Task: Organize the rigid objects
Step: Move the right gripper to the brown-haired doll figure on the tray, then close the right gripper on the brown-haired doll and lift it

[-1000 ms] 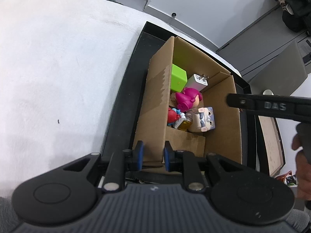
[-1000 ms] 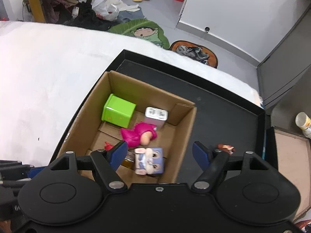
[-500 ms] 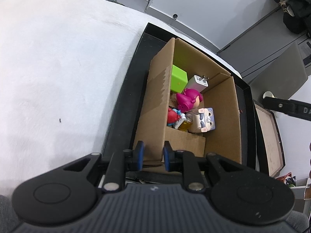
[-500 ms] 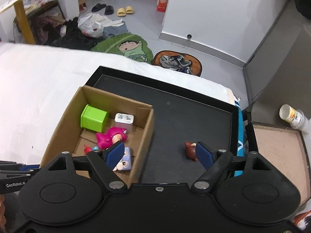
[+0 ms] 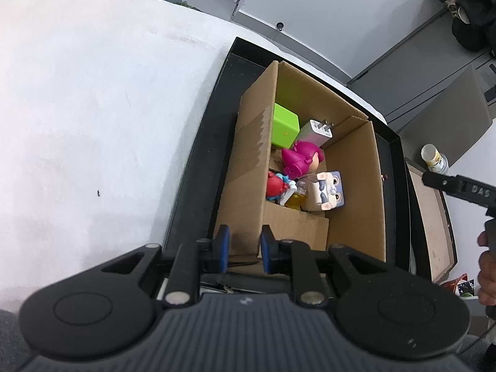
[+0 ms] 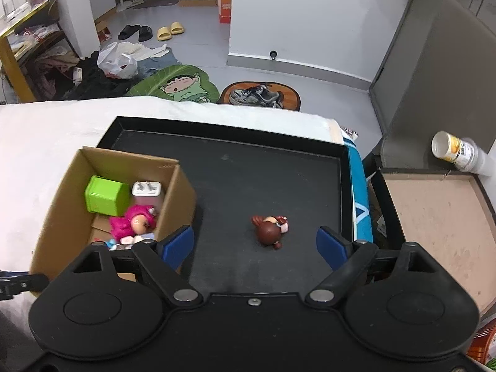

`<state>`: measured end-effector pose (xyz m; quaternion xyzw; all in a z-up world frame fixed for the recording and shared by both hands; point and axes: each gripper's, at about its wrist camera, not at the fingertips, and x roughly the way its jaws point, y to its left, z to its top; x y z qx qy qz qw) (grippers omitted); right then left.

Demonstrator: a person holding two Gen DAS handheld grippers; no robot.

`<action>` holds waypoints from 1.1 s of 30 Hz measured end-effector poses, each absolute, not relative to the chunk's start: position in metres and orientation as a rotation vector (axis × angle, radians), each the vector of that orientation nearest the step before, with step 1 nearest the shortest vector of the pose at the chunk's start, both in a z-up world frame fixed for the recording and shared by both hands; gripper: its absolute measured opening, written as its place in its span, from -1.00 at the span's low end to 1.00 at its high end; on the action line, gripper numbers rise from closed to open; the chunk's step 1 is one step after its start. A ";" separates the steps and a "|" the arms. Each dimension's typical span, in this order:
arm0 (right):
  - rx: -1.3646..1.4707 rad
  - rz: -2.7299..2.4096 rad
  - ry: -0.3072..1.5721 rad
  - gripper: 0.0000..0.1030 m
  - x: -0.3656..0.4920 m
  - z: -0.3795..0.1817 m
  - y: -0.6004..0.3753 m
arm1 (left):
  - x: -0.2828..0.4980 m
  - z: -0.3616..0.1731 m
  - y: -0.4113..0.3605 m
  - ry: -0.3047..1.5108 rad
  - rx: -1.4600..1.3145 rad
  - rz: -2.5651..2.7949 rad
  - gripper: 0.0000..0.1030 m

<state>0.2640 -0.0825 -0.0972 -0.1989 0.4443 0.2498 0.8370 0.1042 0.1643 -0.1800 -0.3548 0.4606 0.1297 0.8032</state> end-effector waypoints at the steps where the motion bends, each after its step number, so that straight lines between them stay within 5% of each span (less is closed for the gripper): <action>1: -0.414 0.524 0.945 0.69 0.267 -0.101 -0.085 | 0.104 -0.180 0.164 0.987 -0.760 0.276 -0.62; 18: -0.403 0.480 1.042 0.66 0.316 -0.149 -0.078 | 0.107 -0.180 0.162 0.999 -0.741 0.271 -0.62; 33: -0.447 0.452 1.101 0.34 0.330 -0.187 -0.060 | 0.106 -0.180 0.164 1.006 -0.739 0.277 -0.62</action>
